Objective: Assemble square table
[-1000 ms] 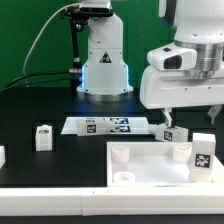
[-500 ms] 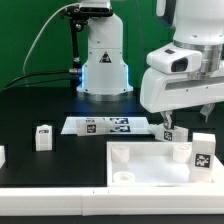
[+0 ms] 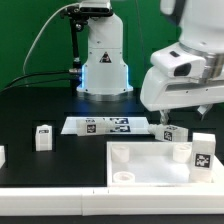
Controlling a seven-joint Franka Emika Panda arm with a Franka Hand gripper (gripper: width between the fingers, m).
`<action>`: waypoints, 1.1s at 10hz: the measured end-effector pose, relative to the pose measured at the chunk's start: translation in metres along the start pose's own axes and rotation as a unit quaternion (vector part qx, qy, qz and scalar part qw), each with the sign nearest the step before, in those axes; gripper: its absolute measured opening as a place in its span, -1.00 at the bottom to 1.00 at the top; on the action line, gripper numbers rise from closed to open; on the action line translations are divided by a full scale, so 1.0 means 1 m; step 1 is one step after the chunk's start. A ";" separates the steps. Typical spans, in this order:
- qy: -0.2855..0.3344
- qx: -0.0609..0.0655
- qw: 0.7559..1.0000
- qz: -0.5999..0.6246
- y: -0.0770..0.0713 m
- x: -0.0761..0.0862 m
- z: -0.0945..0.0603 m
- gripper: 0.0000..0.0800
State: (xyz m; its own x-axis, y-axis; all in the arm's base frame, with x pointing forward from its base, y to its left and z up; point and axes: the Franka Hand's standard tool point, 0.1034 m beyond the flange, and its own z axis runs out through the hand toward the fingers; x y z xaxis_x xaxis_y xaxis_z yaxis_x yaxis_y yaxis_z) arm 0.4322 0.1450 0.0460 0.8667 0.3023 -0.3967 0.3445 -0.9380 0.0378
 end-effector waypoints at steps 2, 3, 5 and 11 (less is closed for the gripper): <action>-0.052 -0.030 0.998 -0.009 -0.008 0.013 0.000 0.62; -0.054 -0.040 0.998 -0.015 -0.005 0.012 0.000 0.62; -0.140 -0.043 0.989 0.000 0.001 0.000 0.003 0.62; -0.189 -0.050 0.979 -0.050 -0.001 0.014 0.009 0.62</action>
Offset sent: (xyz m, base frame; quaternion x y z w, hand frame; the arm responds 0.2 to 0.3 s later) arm 0.0000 0.0000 0.0000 0.0000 -0.1938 0.0000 0.9810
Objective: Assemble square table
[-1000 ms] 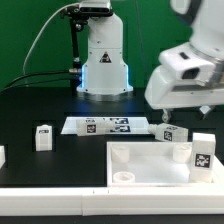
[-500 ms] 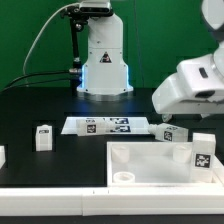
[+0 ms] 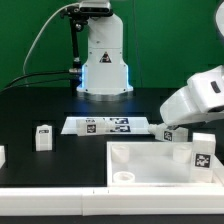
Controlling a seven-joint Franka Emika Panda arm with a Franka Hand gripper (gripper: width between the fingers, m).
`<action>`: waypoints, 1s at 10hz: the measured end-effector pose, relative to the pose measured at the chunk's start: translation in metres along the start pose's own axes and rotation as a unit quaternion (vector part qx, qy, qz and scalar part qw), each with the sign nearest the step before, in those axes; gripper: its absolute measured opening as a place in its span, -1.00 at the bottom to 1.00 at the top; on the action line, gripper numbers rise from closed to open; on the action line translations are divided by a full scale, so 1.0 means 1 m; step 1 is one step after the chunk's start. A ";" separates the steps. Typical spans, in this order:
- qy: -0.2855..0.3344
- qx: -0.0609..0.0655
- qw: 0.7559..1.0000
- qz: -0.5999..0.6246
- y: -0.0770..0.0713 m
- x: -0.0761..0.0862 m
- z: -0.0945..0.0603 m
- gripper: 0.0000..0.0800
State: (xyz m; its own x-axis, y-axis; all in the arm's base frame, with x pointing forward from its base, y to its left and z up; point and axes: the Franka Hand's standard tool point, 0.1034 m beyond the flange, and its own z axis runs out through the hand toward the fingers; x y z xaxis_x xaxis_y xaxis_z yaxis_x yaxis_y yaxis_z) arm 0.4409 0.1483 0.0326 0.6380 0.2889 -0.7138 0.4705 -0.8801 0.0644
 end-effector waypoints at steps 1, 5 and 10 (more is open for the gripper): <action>0.000 0.001 1.000 0.004 0.001 0.000 0.000 0.62; -0.083 -0.018 0.996 0.019 0.007 -0.009 0.000 0.62; -0.079 -0.021 0.997 0.008 0.011 -0.001 0.000 0.62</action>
Offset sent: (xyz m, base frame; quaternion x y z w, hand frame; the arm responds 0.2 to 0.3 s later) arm 0.0009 -0.0006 0.0025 0.0230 -0.1253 -0.0474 0.9907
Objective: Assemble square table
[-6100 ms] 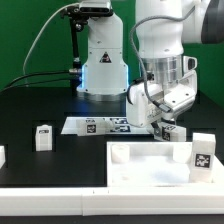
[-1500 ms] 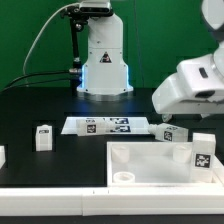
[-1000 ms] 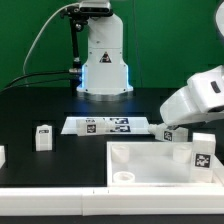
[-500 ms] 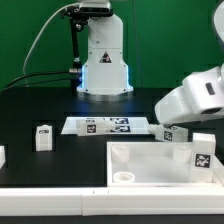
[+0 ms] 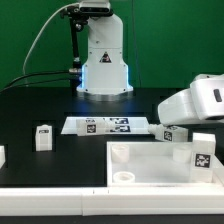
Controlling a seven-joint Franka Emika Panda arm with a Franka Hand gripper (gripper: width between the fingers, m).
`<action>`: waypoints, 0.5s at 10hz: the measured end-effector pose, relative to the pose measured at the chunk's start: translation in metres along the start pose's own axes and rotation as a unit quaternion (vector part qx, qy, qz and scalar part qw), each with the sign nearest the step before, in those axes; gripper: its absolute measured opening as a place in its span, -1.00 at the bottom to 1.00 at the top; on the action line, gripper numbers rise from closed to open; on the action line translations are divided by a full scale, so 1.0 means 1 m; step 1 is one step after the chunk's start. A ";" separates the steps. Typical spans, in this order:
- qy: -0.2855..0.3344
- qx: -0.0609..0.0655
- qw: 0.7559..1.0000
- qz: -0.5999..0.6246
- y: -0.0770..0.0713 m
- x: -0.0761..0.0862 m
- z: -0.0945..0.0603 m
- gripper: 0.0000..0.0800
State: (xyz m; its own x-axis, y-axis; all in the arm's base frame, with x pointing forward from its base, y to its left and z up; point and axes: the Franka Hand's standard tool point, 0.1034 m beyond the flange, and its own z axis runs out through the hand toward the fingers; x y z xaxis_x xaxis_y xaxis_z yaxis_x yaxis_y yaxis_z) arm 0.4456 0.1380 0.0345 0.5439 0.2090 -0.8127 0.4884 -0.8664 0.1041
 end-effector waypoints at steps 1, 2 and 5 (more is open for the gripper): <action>0.004 0.001 0.999 -0.042 -0.003 0.006 0.001 0.62; 0.000 0.005 0.998 -0.058 -0.004 0.010 0.004 0.62; 0.000 0.010 0.998 -0.060 -0.002 0.012 0.005 0.62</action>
Offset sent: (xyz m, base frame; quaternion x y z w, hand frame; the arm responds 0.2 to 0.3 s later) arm 0.0000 0.0000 0.0000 0.0000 0.0000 0.0000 1.0000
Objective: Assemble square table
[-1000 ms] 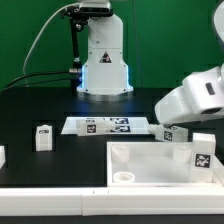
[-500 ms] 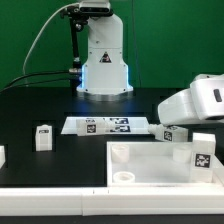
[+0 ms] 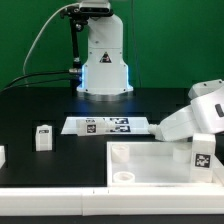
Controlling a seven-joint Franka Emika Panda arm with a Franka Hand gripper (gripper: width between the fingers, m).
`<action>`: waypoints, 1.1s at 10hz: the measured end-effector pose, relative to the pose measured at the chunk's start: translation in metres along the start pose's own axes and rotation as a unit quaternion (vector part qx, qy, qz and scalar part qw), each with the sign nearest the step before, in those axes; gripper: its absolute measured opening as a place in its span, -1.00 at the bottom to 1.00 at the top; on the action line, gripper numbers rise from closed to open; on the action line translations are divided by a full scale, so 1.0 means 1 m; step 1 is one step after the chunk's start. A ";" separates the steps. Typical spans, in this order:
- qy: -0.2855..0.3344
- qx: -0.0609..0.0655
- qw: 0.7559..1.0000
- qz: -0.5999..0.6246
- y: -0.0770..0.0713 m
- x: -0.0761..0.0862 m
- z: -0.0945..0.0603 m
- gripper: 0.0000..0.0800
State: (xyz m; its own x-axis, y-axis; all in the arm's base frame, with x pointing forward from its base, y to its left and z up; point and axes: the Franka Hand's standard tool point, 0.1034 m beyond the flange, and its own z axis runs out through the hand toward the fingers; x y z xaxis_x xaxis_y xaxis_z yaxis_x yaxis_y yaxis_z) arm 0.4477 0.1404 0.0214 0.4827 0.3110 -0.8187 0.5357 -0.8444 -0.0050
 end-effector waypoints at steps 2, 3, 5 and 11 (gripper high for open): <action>0.002 0.000 1.000 0.009 0.000 0.001 0.002 0.62; 0.001 0.000 1.000 0.011 -0.004 0.003 0.008 0.62; -0.002 0.002 1.000 0.013 -0.005 0.003 0.016 0.62; -0.002 0.007 1.000 0.023 0.001 0.002 0.017 -0.29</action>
Offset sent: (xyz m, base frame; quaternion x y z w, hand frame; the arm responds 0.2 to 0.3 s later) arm -0.0192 0.0036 -0.0209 -0.0155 0.0057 0.0054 0.9998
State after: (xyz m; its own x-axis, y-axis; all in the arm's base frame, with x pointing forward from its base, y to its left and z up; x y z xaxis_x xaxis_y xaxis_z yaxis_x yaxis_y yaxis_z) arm 0.4375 0.1327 0.0096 0.5037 0.2692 -0.8209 0.5022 -0.8644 0.0247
